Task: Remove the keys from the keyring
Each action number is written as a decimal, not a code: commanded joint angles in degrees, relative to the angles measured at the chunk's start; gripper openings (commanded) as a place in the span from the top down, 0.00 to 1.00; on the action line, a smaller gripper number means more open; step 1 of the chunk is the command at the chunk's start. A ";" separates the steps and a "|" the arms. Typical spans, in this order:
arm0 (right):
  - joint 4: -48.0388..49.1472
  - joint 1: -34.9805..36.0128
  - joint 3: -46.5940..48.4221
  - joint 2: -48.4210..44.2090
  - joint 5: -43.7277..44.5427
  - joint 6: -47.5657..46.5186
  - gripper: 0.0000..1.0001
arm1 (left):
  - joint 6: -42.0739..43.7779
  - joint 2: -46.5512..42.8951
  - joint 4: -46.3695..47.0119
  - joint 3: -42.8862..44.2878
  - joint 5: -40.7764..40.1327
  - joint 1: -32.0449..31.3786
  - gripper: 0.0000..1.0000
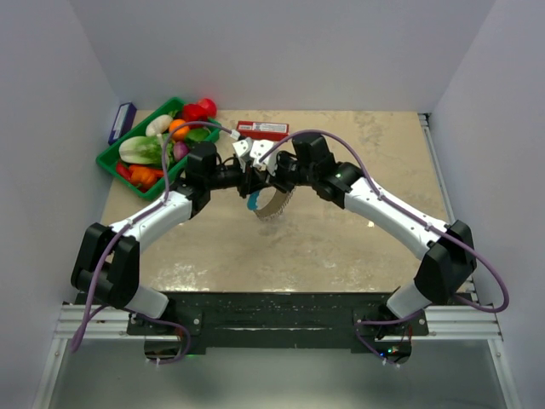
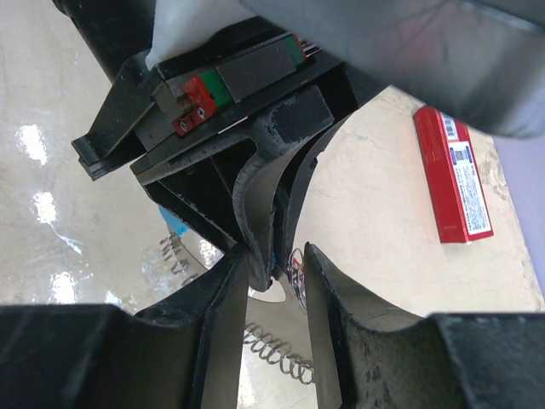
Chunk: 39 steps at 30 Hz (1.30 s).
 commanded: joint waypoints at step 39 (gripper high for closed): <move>-1.07 -1.95 2.76 -0.68 -3.42 -3.76 0.66 | -0.13 -0.57 3.84 2.27 2.18 -0.16 1.00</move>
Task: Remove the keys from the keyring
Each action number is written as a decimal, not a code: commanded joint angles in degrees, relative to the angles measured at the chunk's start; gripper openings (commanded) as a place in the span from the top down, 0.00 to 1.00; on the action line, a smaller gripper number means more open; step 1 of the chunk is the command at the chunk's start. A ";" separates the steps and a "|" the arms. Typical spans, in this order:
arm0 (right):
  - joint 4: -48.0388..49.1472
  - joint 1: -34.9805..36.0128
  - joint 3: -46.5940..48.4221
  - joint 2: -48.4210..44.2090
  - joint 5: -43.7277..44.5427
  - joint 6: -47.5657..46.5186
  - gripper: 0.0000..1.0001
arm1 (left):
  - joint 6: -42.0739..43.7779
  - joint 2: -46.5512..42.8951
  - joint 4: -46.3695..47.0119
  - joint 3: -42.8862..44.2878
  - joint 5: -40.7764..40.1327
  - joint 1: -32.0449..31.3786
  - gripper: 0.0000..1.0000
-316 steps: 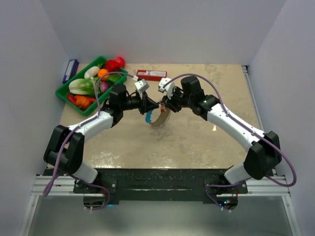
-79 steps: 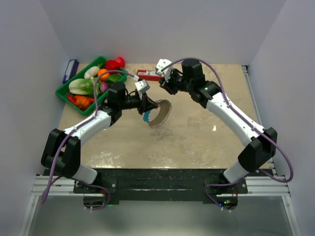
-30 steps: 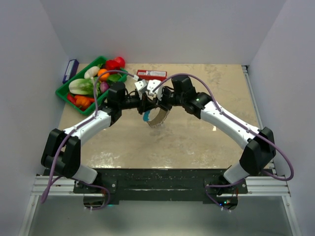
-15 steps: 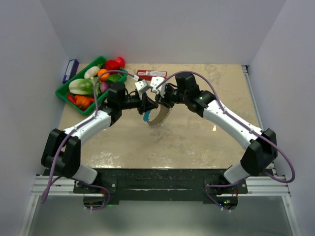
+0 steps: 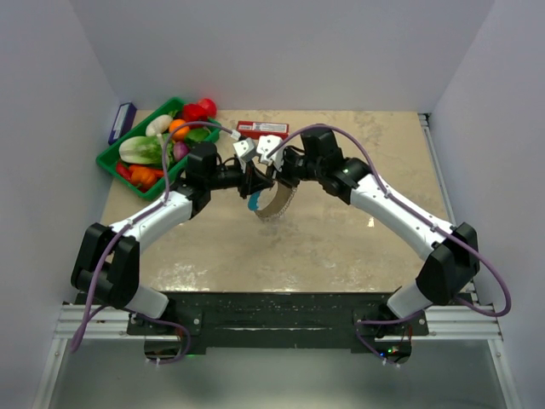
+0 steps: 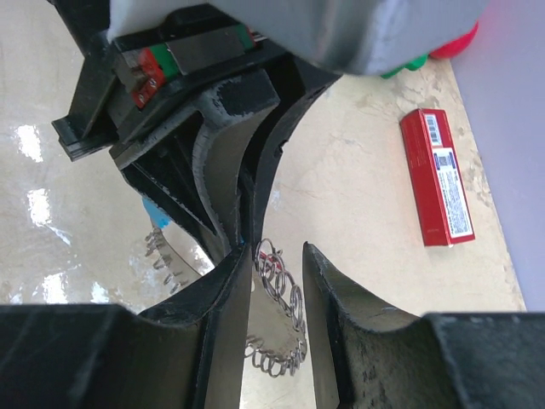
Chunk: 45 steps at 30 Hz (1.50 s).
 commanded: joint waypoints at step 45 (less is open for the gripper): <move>7.01 -0.83 -2.29 -2.03 2.04 2.92 1.00 | 0.40 -1.27 2.88 2.27 -1.09 -0.07 1.00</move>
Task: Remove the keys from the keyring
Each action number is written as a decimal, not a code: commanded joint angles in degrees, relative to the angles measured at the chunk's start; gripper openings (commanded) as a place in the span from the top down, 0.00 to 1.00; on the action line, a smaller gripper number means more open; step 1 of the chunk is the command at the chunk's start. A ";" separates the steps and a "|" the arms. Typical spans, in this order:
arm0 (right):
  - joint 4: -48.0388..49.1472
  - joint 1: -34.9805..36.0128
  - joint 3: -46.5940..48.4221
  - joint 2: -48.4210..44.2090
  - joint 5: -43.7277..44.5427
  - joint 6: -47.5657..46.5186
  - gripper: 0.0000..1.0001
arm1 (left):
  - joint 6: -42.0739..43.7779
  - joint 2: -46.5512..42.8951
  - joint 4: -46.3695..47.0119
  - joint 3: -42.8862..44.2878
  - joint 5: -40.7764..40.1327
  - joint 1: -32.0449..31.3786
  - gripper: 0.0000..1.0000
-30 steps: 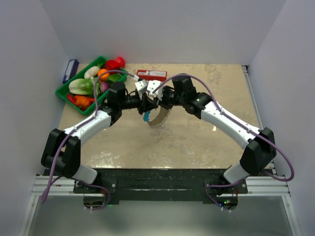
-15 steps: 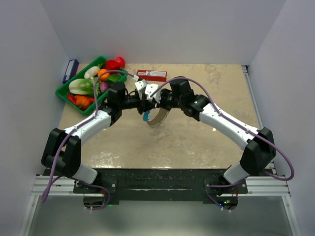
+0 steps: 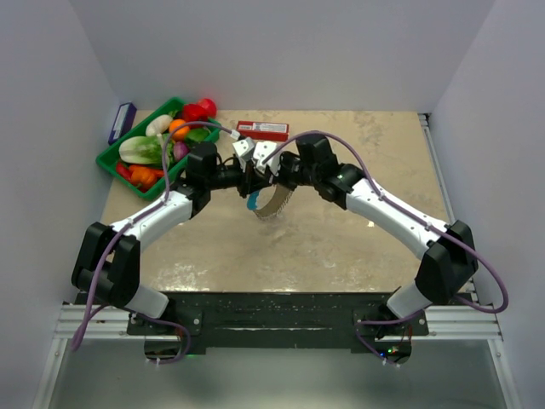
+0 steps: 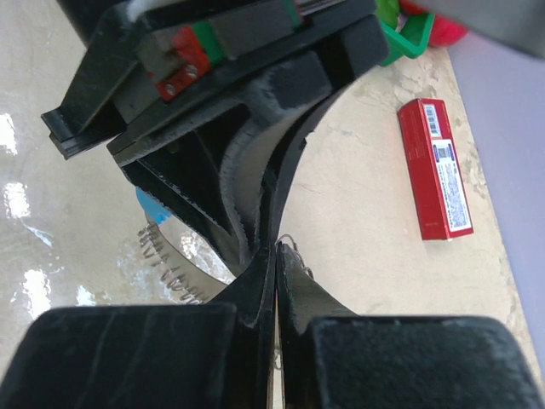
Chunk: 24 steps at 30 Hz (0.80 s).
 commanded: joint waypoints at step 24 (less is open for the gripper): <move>-0.84 -10.08 3.60 -1.47 -21.48 8.93 0.88 | 0.13 -1.14 3.43 2.54 1.65 -0.16 1.00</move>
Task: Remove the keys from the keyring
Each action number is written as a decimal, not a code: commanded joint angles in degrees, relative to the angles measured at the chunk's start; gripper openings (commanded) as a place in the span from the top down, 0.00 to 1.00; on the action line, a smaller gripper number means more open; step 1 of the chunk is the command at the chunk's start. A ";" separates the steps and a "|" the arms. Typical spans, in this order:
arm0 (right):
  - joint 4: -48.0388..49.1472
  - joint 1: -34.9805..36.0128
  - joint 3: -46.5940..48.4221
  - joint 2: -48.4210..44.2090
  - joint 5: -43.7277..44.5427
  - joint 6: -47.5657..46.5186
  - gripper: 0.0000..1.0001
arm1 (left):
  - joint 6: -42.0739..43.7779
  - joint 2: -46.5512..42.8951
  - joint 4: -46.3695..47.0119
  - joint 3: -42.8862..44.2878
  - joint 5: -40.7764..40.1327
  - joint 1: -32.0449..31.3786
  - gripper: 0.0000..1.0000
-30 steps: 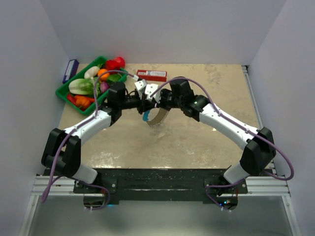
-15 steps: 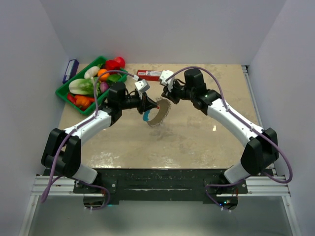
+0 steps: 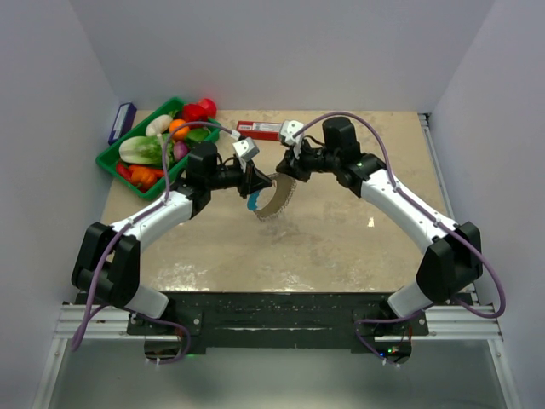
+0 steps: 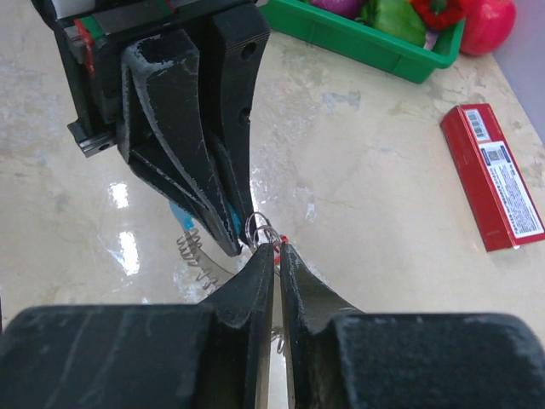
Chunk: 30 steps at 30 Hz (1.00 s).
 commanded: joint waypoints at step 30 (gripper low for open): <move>1.43 6.17 -2.04 -2.75 15.77 -10.77 0.62 | 0.22 -1.14 2.70 3.06 2.18 -0.11 1.00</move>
